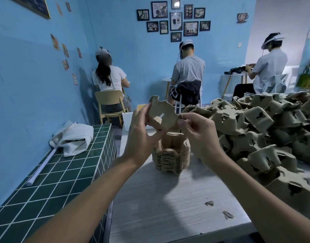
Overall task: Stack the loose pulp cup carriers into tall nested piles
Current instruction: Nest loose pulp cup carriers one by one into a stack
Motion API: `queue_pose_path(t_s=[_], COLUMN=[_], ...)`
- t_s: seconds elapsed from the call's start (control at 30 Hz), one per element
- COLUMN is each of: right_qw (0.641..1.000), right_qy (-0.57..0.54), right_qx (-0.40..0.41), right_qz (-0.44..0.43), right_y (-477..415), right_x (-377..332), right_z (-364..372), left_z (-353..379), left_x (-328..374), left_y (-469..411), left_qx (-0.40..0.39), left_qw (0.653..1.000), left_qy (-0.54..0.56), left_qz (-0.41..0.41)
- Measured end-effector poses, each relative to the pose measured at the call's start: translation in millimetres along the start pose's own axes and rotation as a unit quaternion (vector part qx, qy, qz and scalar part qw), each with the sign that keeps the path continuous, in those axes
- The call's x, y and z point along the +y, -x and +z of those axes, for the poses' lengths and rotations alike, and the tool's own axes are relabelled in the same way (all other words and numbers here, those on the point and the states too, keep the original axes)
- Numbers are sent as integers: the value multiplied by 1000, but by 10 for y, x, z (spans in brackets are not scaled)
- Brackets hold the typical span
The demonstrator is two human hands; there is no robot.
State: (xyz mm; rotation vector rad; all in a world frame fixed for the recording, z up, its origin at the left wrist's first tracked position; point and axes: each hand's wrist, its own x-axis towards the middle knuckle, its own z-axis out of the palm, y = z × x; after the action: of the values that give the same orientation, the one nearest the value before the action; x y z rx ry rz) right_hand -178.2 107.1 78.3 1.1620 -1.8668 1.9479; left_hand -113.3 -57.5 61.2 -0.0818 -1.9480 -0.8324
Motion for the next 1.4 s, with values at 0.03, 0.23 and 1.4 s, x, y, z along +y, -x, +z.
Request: queue_pose_path(t_s=[0.03, 0.23, 1.4], right_qw=[1000, 982, 880], right_qy=[7, 167, 464], right_qx=[0, 41, -102], right_qz=[-1, -77, 16], right_y=[-3, -39, 392], right_x=[2, 150, 498], right_z=[-12, -129, -819], left_z=[-17, -98, 129], left_x=[12, 0, -57], left_y=[22, 294, 863], left_qx=[-5, -35, -59], left_qw=[1000, 998, 969], left_qy=[0, -8, 138], left_qz=[0, -46, -194])
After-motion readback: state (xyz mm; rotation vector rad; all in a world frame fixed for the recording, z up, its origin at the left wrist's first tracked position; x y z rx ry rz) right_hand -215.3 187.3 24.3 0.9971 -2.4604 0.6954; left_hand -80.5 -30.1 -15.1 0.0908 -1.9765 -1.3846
